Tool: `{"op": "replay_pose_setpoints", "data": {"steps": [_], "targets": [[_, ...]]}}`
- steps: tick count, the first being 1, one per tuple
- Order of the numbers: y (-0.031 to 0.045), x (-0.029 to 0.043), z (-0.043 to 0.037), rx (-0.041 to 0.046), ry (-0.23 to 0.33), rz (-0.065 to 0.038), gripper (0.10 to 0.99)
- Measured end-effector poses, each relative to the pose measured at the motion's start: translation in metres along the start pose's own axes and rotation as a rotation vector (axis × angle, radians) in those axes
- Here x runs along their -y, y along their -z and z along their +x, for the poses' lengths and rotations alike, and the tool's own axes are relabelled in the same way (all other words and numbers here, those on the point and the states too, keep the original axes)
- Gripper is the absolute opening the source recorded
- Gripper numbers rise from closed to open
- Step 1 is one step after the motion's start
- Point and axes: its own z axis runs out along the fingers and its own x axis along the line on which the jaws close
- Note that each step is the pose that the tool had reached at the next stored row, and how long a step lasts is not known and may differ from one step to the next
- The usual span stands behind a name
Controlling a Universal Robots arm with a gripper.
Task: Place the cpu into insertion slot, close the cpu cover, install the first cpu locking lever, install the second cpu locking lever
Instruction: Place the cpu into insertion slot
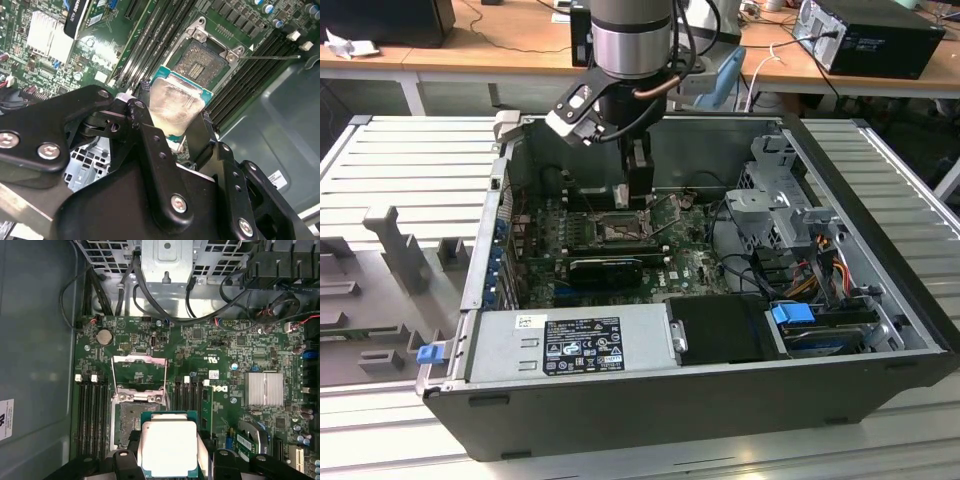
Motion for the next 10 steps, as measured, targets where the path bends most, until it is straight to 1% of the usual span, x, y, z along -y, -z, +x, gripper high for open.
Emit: {"op": "replay_pose_setpoints", "data": {"steps": [1,2,5,6,10], "targets": [[-0.0023,0.0001,0.0000,-0.0002,0.000,0.005,0.525],[-0.0044,0.0003,-0.0001,-0.0003,0.000,0.012,0.525],[-0.0075,0.0006,-0.0001,-0.0005,0.000,0.024,0.525],[-0.0090,0.0008,-0.0002,-0.0004,0.000,0.026,0.525],[-0.0125,0.0010,-0.0002,-0.0006,0.000,0.026,0.525]]}}
